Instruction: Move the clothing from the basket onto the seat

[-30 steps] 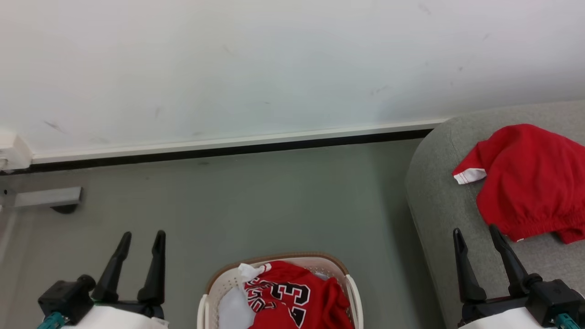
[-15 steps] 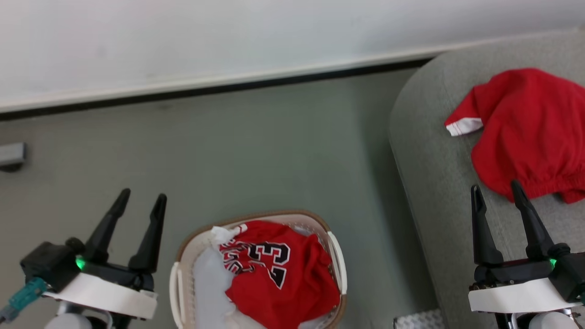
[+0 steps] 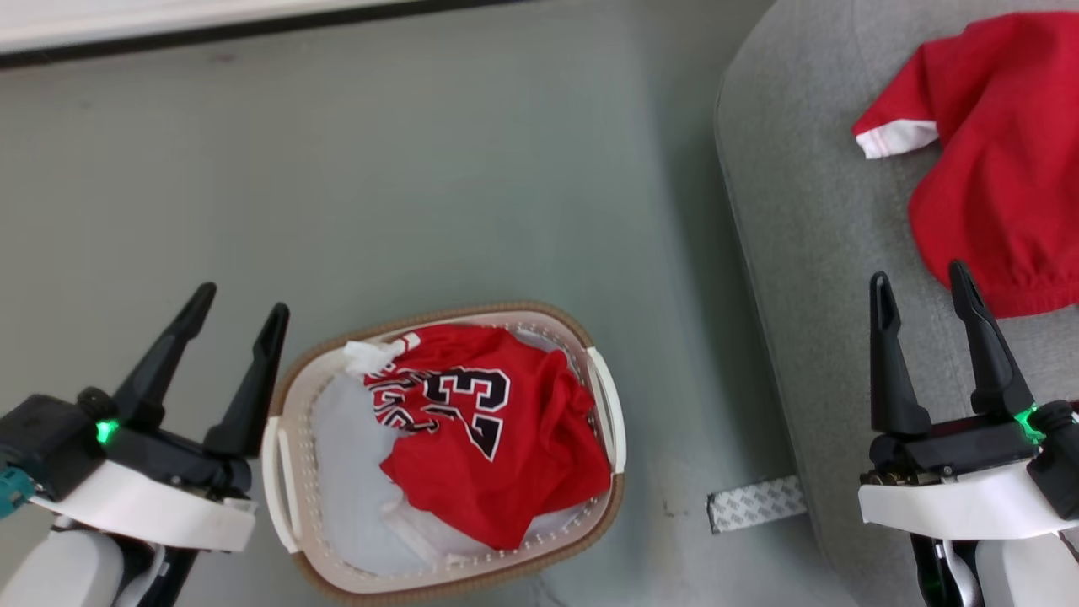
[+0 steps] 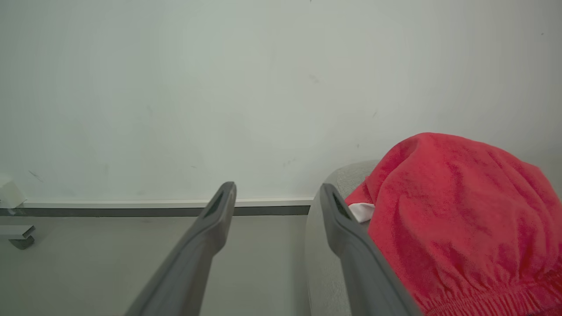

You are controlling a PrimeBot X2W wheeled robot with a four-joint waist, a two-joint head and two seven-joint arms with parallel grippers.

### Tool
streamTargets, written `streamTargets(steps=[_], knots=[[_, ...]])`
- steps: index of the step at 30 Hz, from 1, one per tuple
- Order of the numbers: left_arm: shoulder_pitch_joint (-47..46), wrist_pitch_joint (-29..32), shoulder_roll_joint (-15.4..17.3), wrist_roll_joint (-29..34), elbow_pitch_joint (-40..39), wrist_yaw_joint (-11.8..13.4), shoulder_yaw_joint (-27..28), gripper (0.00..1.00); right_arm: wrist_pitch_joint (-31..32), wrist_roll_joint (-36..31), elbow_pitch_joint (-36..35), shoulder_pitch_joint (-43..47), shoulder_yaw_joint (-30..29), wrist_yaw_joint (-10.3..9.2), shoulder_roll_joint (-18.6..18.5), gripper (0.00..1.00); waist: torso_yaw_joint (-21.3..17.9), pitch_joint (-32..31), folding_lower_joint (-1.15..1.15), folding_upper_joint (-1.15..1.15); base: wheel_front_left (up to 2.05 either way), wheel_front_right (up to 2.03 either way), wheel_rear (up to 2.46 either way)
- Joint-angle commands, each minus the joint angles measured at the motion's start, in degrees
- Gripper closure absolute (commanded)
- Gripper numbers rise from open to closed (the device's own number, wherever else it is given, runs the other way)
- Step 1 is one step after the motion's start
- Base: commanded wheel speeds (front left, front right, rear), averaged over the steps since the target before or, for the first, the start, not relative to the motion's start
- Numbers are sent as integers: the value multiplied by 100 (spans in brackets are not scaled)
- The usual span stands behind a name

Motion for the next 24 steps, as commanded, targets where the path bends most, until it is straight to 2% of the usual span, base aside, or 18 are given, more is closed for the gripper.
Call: streamTargets(steps=[1,14,20,24], knots=[[-89,-2,105,-77,-29,4,5,0,-11,-44,-50,-104,40,-15,-7,0,-31,271,-2,0,0,0,0],[-371,-2,567,-138,-350,4,-217,0,-11,66,-394,-441,86,-15,-7,0,-96,1065,-2,0,0,0,0],[-562,-2,903,-21,-218,4,-884,0,-12,152,-598,-526,51,-15,-7,0,-244,1297,-2,0,0,0,0],[-767,-1,1100,48,171,4,-1556,0,-11,190,-699,-537,89,-15,-5,0,-381,1378,-2,0,0,0,0]])
